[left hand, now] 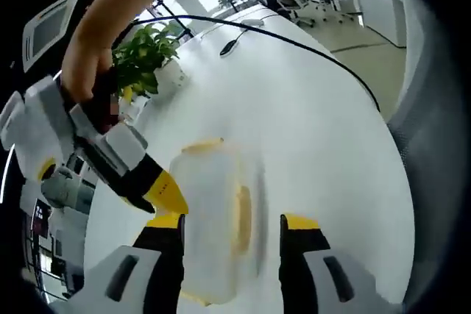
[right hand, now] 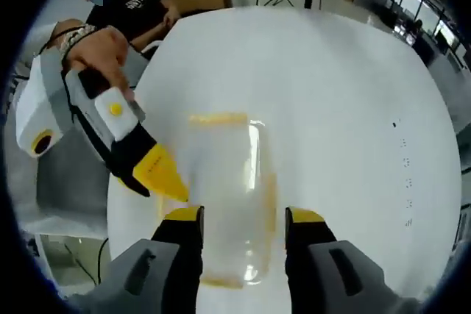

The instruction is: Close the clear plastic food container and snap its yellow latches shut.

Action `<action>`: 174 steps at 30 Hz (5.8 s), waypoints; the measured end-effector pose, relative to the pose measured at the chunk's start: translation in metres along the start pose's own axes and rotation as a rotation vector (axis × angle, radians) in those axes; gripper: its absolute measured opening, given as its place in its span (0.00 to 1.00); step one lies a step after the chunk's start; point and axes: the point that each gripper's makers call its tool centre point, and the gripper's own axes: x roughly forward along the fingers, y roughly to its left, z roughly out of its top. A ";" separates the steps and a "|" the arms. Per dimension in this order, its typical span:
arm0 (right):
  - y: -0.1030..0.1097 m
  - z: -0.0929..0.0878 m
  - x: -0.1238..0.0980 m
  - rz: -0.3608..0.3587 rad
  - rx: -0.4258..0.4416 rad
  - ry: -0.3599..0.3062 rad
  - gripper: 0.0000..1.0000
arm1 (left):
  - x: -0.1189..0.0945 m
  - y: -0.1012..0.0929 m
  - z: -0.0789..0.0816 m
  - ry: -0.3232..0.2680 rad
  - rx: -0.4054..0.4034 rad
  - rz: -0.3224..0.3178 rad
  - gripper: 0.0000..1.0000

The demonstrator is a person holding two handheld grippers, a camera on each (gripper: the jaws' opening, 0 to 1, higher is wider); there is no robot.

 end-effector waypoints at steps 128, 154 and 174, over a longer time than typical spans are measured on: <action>-0.017 0.051 0.061 -0.011 0.036 -0.076 0.74 | -0.012 0.072 -0.171 0.233 -0.129 -0.389 0.79; -0.032 0.049 0.069 -0.043 0.035 -0.064 0.80 | 0.003 0.081 -0.178 0.233 -0.128 -0.361 0.86; -0.031 0.075 0.027 -0.251 0.080 -0.251 1.00 | -0.031 0.086 -0.153 -0.033 -0.381 -0.169 0.99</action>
